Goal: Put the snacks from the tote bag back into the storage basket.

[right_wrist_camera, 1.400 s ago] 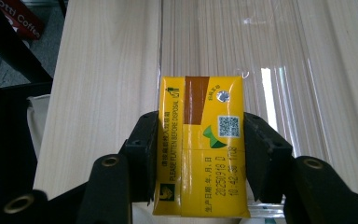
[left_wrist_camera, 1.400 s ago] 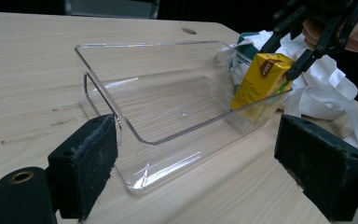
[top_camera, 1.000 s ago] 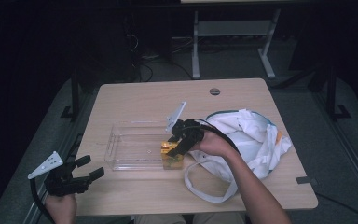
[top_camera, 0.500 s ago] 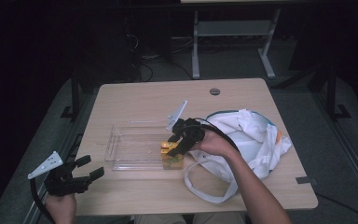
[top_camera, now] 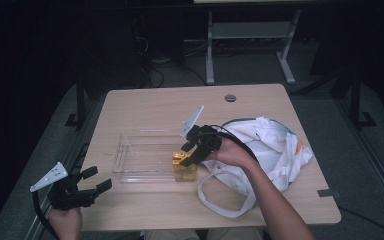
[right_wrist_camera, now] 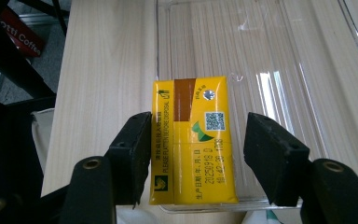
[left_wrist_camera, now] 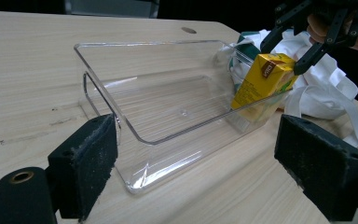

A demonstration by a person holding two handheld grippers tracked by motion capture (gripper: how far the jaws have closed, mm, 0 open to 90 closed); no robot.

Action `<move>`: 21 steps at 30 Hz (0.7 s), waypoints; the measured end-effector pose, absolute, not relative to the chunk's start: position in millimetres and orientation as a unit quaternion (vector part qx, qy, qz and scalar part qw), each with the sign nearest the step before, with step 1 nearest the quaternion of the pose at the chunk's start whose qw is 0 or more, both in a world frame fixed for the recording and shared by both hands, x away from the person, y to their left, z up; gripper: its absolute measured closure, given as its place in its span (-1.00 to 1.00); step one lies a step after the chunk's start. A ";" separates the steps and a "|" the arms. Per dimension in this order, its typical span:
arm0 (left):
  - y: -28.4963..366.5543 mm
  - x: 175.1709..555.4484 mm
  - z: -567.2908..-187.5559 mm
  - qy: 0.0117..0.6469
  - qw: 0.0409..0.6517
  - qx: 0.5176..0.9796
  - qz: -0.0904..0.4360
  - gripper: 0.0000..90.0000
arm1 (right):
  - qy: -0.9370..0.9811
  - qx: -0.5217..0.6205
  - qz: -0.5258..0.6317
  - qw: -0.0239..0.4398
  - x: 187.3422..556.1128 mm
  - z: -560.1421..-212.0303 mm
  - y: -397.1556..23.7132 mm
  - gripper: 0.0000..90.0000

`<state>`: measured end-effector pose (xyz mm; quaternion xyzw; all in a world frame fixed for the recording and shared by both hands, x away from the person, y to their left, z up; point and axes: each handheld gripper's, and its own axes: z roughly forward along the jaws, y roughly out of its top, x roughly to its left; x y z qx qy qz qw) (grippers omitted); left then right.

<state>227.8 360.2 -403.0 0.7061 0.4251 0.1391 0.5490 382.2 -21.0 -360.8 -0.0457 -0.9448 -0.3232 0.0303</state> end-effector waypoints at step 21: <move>360.0 227.7 -402.8 0.426 0.549 0.706 0.139 -0.72 | -0.938 -0.055 -0.340 0.028 381.8 -350.0 -32.2 -0.14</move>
